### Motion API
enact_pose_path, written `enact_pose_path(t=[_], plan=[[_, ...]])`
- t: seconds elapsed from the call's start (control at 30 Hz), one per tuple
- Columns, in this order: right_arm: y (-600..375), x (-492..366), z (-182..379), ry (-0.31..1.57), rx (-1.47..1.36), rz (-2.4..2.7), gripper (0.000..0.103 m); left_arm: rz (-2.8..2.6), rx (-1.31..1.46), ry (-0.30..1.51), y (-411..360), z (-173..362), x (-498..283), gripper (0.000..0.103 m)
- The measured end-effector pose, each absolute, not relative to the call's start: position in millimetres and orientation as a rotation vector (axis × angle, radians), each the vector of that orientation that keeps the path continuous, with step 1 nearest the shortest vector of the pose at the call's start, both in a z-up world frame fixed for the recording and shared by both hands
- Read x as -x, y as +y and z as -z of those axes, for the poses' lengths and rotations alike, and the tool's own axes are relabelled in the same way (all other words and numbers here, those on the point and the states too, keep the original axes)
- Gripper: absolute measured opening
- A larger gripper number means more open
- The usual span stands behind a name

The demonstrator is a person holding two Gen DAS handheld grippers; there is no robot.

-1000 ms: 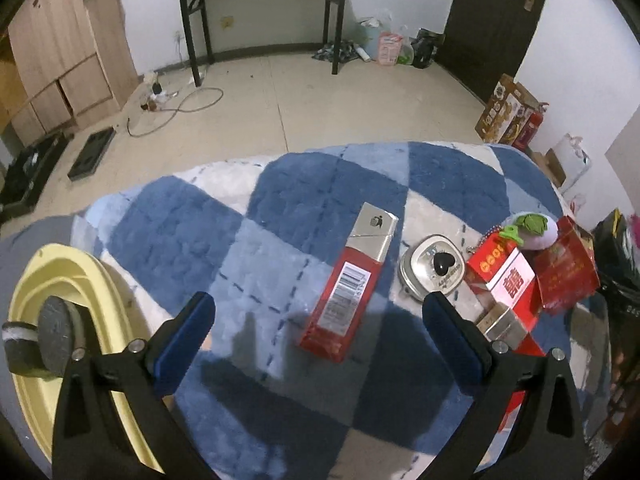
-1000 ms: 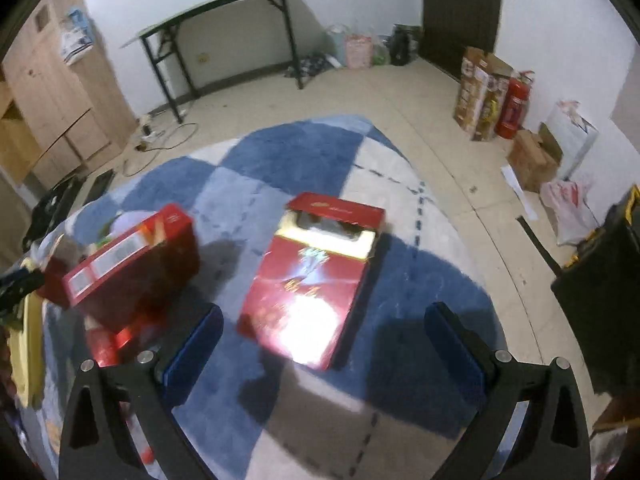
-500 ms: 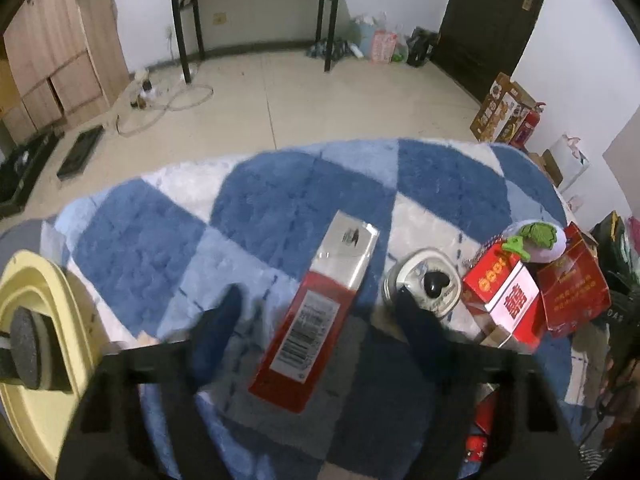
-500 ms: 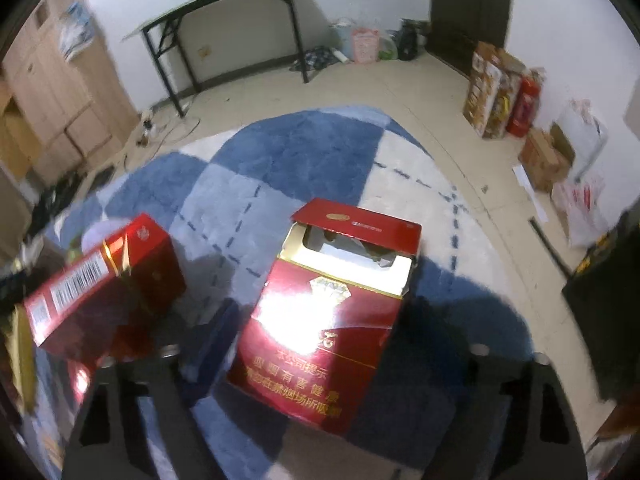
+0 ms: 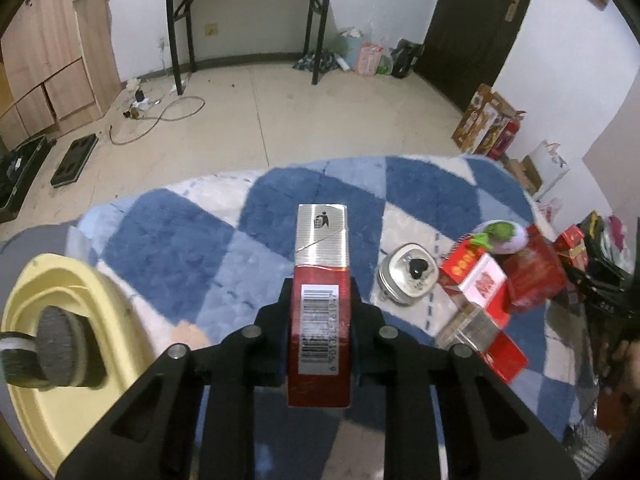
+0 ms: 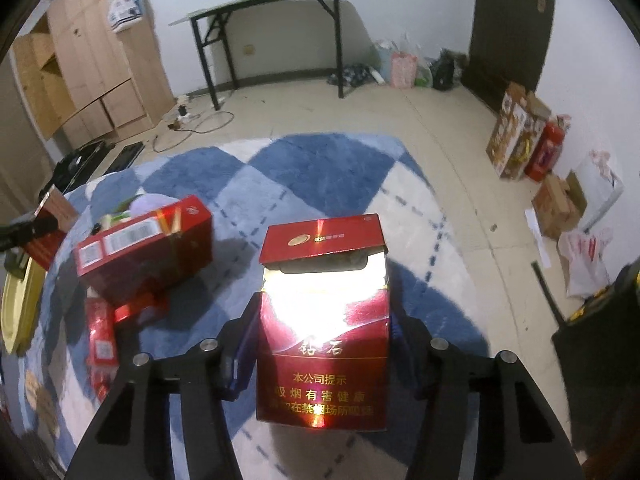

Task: Organize rigid objects
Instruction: 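Grasp the red-silver cigarette box with left tool while right grasps red box, then lower both boxes into the yellow tray and open both tools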

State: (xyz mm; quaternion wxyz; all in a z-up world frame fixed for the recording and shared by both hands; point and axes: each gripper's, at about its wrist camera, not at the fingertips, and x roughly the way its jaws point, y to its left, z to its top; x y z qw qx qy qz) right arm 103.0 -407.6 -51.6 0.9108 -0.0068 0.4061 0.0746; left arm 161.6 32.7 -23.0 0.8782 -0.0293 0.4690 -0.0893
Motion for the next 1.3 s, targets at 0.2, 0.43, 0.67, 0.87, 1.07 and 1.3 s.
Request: enact_pose_path(t=[0.2, 0.43, 0.67, 0.87, 1.07, 1.3], plan=[[-387, -65, -6, 0.712, 0.051, -0.243, 0.056, 0.122, 0.144, 0.932, 93, -22, -116, 0.024], [-274, -33, -63, 0.62, 0.13, -0.523, 0.056, -0.041, 0.227, 0.914, 183, -29, -66, 0.024], [-116, -23, -49, 0.655, 0.236, -0.76, 0.056, -0.154, 0.366, 0.954, 255, 11, -37, 0.024], [-18, -26, -5, 0.732, 0.329, -0.839, 0.056, -0.2, 0.425, 1.004, 285, 44, -27, 0.024], [44, -37, 37, 0.834, 0.377, -0.852, 0.056, -0.22, 0.453, 1.046, 293, 74, -19, 0.024], [85, -61, 65, 0.872, 0.459, -0.857, 0.056, -0.223, 0.493, 1.042, 302, 95, -23, 0.024]])
